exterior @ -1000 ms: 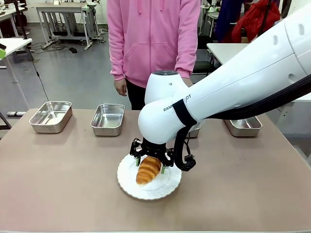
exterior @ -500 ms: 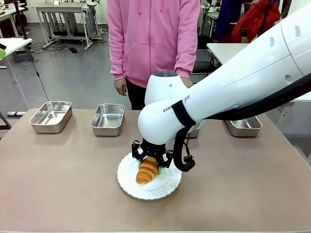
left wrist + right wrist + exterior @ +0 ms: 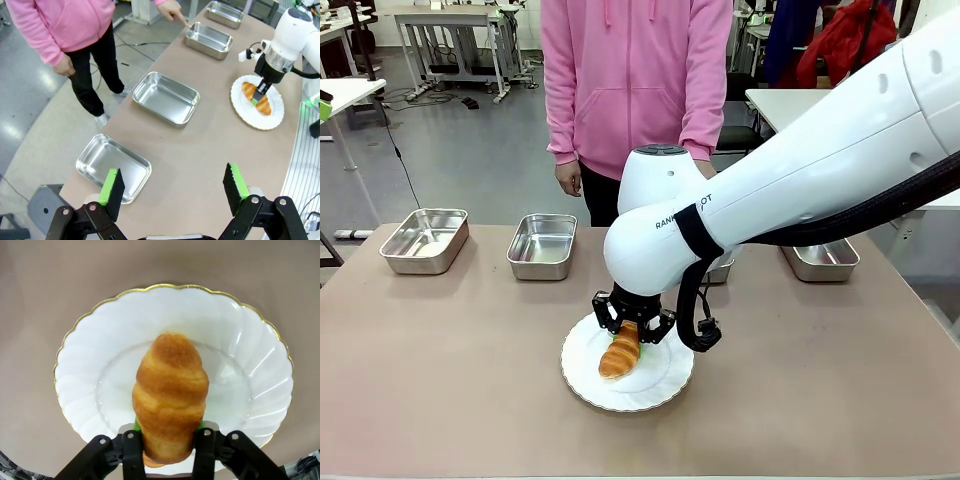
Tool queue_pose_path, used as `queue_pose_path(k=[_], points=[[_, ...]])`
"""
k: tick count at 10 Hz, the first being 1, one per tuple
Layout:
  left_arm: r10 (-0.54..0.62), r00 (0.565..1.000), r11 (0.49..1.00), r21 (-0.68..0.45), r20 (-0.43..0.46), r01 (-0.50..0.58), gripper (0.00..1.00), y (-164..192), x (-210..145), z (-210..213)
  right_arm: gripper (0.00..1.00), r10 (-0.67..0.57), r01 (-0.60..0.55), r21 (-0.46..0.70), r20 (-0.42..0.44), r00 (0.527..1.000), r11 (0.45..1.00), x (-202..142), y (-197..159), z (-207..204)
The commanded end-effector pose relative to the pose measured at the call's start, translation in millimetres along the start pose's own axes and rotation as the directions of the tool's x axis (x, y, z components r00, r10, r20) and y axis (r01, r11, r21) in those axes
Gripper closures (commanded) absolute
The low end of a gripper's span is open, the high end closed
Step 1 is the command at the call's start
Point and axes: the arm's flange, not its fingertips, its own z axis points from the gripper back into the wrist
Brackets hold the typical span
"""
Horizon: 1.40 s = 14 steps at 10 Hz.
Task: Place the bread in the container.
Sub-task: Place the Butter Roll into the Airtight Container indicated by the human.
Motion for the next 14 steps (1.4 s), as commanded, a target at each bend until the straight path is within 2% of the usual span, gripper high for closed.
queue_pose_path(k=[1, 3, 4, 6, 9, 11, 14], points=[[-0.007, 1.0, 1.0, -0.006, 0.011, 0.007, 0.0, -1, 2, 0, 0.6, 0.0, 0.0, -0.003, -0.003, 1.0, 1.0, 0, -1, -4], [-0.007, 1.0, 1.0, -0.006, 0.011, 0.007, 0.0, -1, 2, 0, 0.59, 0.024, -0.023, -0.016, 0.033, 0.999, 1.0, 3, -1, 15], [-0.007, 1.0, 1.0, -0.006, 0.011, 0.007, 0.0, -1, 2, 0, 0.59, 0.059, -0.055, -0.062, 0.067, 0.996, 0.997, 8, -6, 39], [-0.007, 1.0, 1.0, -0.006, 0.011, 0.007, 0.0, -1, 2, 0, 0.59, 0.137, -0.136, -0.021, 0.064, 0.988, 0.99, 14, -15, 99], [-0.007, 1.0, 1.0, -0.006, 0.011, 0.007, 0.0, -1, 2, 0, 0.59, 0.199, -0.198, -0.021, 0.104, 0.974, 0.98, 37, -33, 171], [-0.007, 1.0, 1.0, -0.006, 0.011, 0.007, 0.0, -1, 2, 0, 0.59, 0.343, -0.336, -0.07, 0.126, 0.931, 0.939, 74, -43, 201], [-0.007, 1.0, 1.0, -0.006, 0.011, 0.007, 0.0, -1, 2, 0, 0.59, 0.438, -0.43, -0.094, 0.117, 0.891, 0.898, 140, -49, 203]])
